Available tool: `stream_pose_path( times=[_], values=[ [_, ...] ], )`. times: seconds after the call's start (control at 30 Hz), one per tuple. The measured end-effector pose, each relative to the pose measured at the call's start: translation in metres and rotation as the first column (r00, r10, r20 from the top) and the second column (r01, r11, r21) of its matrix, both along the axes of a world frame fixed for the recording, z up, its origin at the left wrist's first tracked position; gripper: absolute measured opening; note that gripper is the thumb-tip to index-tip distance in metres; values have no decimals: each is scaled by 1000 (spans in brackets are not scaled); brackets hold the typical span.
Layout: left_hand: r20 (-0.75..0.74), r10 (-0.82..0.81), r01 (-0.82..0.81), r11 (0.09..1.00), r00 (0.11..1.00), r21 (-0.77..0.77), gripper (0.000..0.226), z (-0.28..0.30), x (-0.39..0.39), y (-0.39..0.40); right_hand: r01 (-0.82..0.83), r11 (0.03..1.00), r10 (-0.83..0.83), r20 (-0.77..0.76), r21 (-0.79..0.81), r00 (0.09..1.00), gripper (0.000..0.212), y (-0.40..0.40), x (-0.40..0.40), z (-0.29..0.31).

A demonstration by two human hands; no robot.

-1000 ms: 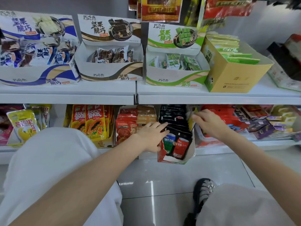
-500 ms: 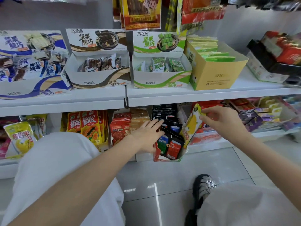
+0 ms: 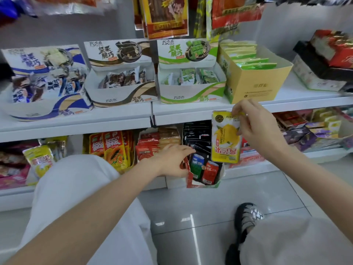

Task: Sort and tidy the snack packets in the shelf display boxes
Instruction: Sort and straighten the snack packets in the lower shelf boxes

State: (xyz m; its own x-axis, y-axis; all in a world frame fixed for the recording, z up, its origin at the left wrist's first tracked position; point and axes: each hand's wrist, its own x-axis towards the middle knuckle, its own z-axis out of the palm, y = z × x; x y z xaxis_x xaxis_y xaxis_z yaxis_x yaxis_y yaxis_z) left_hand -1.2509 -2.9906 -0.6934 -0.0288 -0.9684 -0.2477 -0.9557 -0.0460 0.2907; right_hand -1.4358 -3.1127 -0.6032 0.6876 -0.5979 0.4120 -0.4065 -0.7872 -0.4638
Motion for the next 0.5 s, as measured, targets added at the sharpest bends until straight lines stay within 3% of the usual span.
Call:
stream_pose_path(
  times=[0.1,0.23,0.37,0.5],
  values=[
    [-296,176,-213,972,939,-96,63,16,16,29,-89,996,89,4,2,996,17,14,22,2],
    [-587,322,-393,920,743,6,52,33,41,76,-241,955,224,112,173,968,26,45,75,7],
    [-682,403,-500,864,611,63,35,40,63,120,-381,802,280,275,460,920,32,78,123,9],
    [-668,504,-646,762,548,45,27,42,93,152,-463,657,317,340,594,886,36,112,153,8]
  ],
)
